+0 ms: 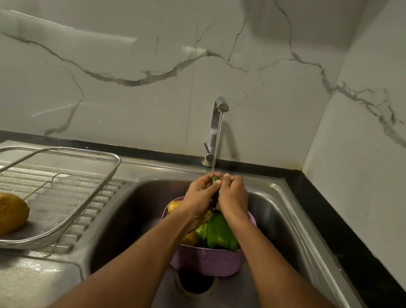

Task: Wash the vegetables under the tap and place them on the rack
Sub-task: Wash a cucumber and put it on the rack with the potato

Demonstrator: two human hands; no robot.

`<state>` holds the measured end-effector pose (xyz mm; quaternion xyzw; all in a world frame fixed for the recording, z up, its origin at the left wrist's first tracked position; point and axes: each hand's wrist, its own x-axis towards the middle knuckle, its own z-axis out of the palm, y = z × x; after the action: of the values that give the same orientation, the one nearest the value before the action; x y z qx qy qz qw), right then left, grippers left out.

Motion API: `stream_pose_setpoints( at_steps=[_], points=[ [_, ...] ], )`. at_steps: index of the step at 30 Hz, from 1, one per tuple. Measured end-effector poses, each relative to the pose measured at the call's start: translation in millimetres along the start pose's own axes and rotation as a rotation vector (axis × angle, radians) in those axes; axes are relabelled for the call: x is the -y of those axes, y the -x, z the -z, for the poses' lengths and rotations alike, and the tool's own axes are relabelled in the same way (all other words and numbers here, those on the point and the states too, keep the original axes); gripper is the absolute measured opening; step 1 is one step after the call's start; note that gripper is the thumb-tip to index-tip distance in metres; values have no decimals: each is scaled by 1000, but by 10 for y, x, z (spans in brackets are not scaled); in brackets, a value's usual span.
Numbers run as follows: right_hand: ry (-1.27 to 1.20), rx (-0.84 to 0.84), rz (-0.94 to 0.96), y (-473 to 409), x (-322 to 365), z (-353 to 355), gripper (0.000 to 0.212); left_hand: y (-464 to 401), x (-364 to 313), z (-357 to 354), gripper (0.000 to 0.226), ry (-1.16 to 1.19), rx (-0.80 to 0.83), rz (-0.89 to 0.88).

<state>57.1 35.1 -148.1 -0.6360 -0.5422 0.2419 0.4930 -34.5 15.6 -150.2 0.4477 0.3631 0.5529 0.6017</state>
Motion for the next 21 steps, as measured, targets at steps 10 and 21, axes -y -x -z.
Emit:
stream_pose_setpoints(
  at_steps=[10, 21],
  points=[
    [59, 128, 199, 105, 30, -65, 24, -78, 73, 69, 20, 69, -345, -85],
    [216, 341, 358, 133, -79, -159, 48, -104, -50, 170, 19, 94, -437, -138]
  ],
)
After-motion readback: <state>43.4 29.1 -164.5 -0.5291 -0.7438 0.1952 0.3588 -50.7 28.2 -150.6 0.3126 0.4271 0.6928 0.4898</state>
